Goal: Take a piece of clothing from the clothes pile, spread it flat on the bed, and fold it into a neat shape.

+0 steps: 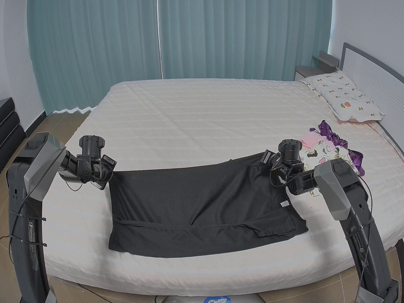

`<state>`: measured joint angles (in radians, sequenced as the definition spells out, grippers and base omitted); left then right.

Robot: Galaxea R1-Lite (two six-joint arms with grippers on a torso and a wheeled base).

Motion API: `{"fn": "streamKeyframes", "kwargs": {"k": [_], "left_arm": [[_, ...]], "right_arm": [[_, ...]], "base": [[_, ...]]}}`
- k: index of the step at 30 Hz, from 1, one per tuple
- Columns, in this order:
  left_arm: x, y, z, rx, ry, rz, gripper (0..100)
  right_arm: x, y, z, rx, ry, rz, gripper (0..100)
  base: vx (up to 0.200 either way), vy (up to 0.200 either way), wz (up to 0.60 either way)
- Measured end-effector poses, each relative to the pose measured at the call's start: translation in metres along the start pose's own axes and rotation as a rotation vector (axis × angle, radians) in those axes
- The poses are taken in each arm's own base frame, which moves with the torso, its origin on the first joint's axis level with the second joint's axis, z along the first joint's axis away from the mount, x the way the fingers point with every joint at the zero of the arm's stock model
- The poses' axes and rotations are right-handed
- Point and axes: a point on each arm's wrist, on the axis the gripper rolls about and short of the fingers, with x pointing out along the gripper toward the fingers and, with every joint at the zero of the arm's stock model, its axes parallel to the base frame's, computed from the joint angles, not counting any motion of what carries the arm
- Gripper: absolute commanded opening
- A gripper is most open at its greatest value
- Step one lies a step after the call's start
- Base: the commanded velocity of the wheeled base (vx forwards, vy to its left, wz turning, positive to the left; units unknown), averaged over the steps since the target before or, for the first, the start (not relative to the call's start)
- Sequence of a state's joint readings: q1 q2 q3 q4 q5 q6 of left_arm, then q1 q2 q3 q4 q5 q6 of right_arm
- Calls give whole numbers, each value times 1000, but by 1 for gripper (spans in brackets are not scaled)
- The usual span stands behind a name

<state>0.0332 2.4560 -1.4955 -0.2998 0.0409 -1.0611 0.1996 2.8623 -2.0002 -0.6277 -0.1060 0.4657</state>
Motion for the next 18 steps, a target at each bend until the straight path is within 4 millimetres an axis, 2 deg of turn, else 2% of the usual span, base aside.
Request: {"fn": "streamKeyframes", "kwargs": {"k": [10,18], "left_arm": [[-14,-4,2,12,-32,-51,0],[-15,-4,3,10,-34,-51,0]], "right_arm": [[1,1,-1,1,-61,32,0],[0,-1,14,7,-89,27,0]], "base": [[0,0,0],[0,0,0]]}}
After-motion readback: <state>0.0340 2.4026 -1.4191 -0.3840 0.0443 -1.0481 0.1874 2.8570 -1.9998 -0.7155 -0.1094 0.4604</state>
